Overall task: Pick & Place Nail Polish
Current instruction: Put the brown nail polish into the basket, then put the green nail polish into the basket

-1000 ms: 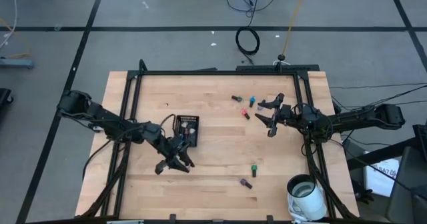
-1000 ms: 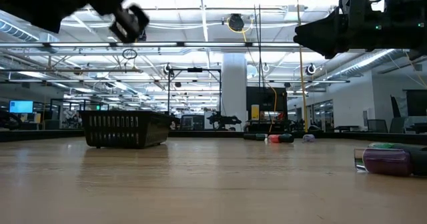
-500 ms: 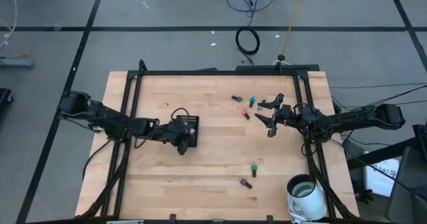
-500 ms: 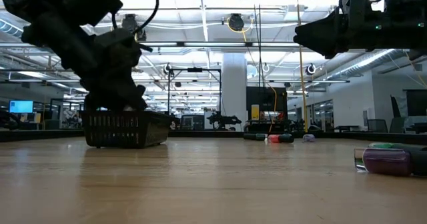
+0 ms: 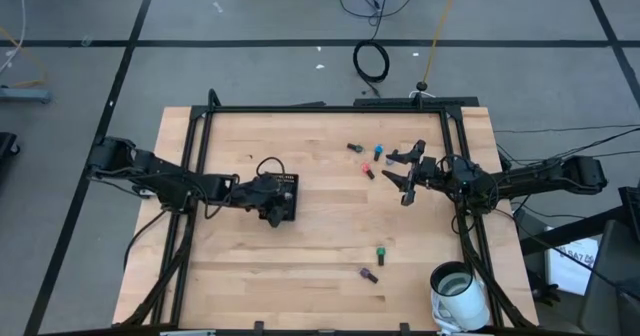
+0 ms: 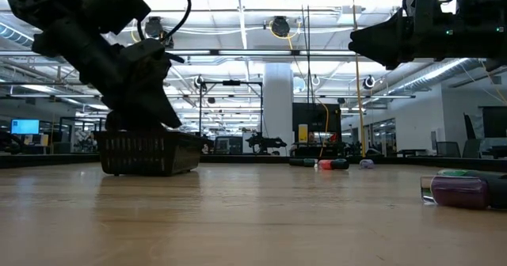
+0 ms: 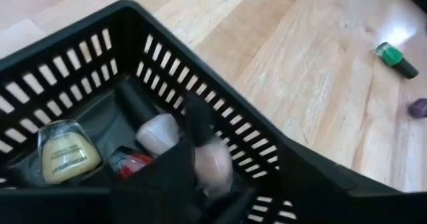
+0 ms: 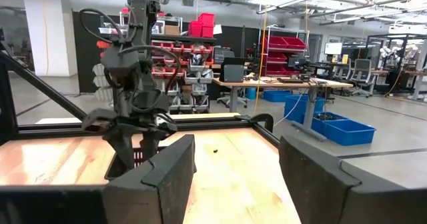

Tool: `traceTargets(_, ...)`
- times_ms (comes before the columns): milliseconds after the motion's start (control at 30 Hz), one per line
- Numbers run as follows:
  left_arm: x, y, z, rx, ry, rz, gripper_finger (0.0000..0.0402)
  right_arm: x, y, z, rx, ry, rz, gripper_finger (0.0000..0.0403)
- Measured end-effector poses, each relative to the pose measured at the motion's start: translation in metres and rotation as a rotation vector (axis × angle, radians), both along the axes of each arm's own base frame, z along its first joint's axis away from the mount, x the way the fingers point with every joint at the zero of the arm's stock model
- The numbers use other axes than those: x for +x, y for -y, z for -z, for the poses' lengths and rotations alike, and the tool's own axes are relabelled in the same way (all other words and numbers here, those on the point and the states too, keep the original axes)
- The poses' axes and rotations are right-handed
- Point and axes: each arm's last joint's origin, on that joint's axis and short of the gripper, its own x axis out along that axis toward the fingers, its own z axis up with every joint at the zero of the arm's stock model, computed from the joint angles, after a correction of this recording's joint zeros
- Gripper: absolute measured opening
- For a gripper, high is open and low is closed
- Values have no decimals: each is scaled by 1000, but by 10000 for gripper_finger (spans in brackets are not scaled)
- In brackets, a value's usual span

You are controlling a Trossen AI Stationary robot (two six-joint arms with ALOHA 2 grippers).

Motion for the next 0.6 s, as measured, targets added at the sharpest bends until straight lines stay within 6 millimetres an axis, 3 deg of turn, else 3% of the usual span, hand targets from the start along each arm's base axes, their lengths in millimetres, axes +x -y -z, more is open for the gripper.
traceTargets(233, 1, 0, -1, 52, 10, 37, 259, 0, 0, 0, 0, -2, 0, 206)
traceTargets(467, 3, -2, -4, 106, 40, -10, 268, 1, 0, 7, 5, -75, -9, 207)
traceTargets(600, 4, -2, -5, 126, 57, -7, 268, 9, -11, 2, -2, -152, -164, 207)
